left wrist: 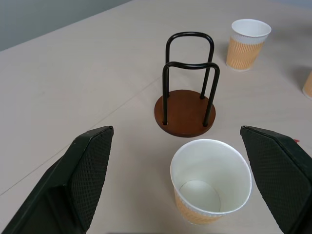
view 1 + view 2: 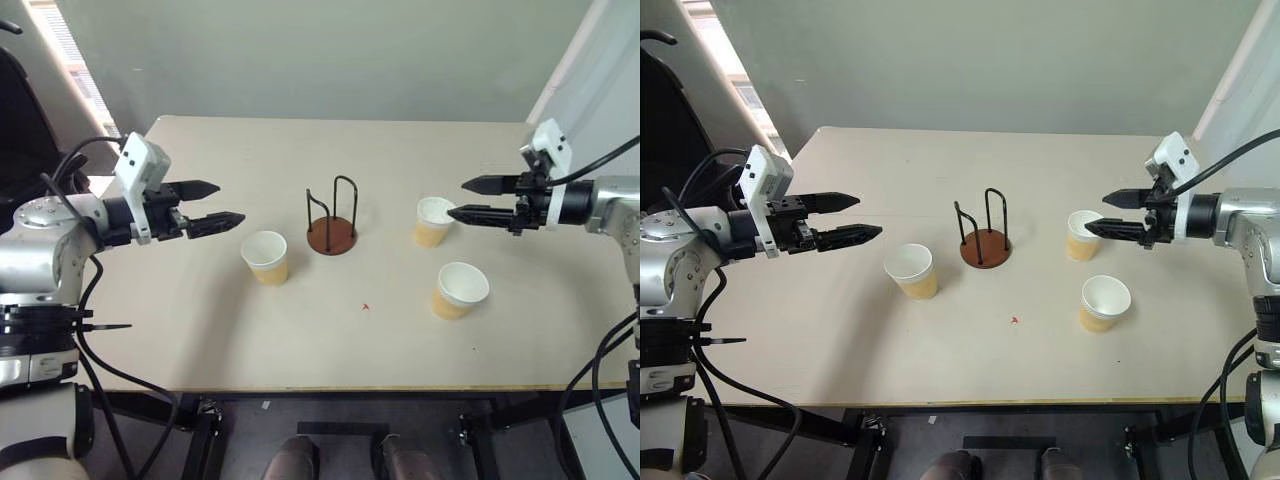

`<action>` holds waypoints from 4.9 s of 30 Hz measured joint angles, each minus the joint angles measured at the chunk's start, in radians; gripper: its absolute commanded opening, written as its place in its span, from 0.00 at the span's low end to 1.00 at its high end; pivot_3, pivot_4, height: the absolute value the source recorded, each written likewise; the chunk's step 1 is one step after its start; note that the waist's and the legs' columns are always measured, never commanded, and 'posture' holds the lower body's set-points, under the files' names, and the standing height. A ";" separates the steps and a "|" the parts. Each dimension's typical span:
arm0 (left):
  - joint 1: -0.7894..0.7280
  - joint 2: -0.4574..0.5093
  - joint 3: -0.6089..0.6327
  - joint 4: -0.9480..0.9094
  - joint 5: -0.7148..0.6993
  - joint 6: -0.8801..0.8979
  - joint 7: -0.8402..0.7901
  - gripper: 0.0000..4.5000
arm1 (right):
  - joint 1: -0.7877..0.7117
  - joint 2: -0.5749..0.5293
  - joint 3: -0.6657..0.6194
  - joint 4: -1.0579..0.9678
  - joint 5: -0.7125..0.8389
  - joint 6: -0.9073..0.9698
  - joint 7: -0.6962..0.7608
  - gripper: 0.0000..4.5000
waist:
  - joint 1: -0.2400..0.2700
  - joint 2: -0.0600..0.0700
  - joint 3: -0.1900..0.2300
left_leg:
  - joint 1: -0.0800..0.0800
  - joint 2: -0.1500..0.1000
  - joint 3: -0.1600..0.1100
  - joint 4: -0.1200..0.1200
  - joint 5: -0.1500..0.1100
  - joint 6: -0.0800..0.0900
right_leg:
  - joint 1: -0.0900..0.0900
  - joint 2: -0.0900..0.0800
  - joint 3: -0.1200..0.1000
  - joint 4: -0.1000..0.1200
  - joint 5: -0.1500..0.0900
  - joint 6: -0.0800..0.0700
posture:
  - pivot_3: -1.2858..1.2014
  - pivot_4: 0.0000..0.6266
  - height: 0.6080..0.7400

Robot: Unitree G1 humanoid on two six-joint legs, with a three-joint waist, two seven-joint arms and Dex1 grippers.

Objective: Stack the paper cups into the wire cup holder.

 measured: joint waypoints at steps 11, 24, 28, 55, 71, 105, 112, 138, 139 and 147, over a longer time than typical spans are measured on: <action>-0.035 -0.081 -0.050 0.028 0.016 0.009 0.022 1.00 | 0.005 -0.029 -0.031 -0.023 0.004 0.020 0.003 0.81 | 0.001 0.000 0.000 | 0.000 0.000 0.000 0.000 0.000 0.000 | 0.000 0.000 0.000 0.000 0.000 0.001 | 0.52 0.24 1.00; -0.092 -0.206 -0.170 -0.014 0.040 0.044 0.028 1.00 | 0.001 -0.094 -0.033 -0.142 0.053 0.096 0.041 0.81 | 0.003 0.000 0.000 | 0.000 0.000 0.000 0.001 0.001 0.000 | 0.002 0.000 0.000 0.000 0.001 0.002 | 0.52 0.24 1.00; -0.108 -0.260 -0.193 0.012 0.067 0.022 0.062 1.00 | 0.002 -0.103 -0.034 -0.168 0.068 0.115 0.042 0.81 | 0.003 0.000 0.000 | 0.000 0.000 0.000 0.001 0.001 0.000 | 0.002 0.000 0.000 0.000 0.001 0.002 | 0.52 0.24 1.00; -0.265 -0.557 -0.273 0.295 0.215 -0.089 0.211 1.00 | 0.028 -0.126 -0.043 -0.221 0.119 0.148 0.018 0.81 | 0.015 -0.001 0.001 | 0.000 -0.001 0.001 0.006 0.005 -0.002 | 0.005 0.000 0.001 -0.002 0.002 0.008 | 0.52 0.24 1.00; -0.345 -0.677 -0.269 0.490 0.276 -0.184 0.304 0.87 | 0.047 -0.126 -0.049 -0.244 0.140 0.153 -0.003 0.82 | 0.018 -0.001 0.001 | 0.000 -0.001 0.003 0.009 0.004 -0.002 | 0.006 0.000 0.001 -0.002 0.002 0.011 | 0.52 0.24 1.00; -0.255 -0.589 -0.388 0.185 0.124 -0.124 -0.309 0.01 | 0.247 -0.337 -0.172 -0.361 0.236 0.194 0.087 0.82 | 0.024 -0.001 0.001 | -0.003 -0.002 0.003 0.016 -0.002 0.008 | 0.007 -0.001 0.002 -0.002 0.001 0.015 | 0.52 0.24 1.00; -0.247 -0.613 -0.421 0.240 0.169 -0.207 -0.306 0.07 | 0.263 -0.344 -0.192 -0.375 0.248 0.213 0.075 0.82 | 0.024 -0.001 0.001 | -0.003 -0.002 0.003 0.016 -0.003 0.009 | 0.007 -0.001 0.002 -0.002 0.000 0.017 | 0.52 0.24 1.00; -0.216 -0.430 -0.489 0.191 0.307 -0.405 -0.383 1.00 | 0.253 -0.344 -0.183 -0.382 0.256 0.211 0.069 0.82 | 0.024 -0.001 0.000 | -0.003 -0.002 0.004 0.017 -0.004 0.011 | 0.008 -0.001 0.003 -0.002 -0.001 0.018 | 0.52 0.24 1.00; -0.226 -0.417 -0.487 0.189 0.308 -0.411 -0.393 1.00 | 0.242 -0.344 -0.176 -0.381 0.254 0.207 0.070 0.82 | 0.024 -0.001 0.000 | -0.003 -0.002 0.004 0.017 -0.004 0.012 | 0.008 -0.002 0.004 -0.002 -0.001 0.018 | 0.52 0.24 1.00; -0.321 -0.292 -0.403 0.198 0.281 -0.414 -0.415 1.00 | 0.100 -0.334 -0.057 -0.287 0.165 0.095 0.098 0.82 | 0.017 -0.001 0.000 | -0.003 -0.002 0.004 0.016 -0.006 0.014 | 0.006 -0.002 0.004 -0.002 -0.001 0.017 | 0.52 0.24 1.00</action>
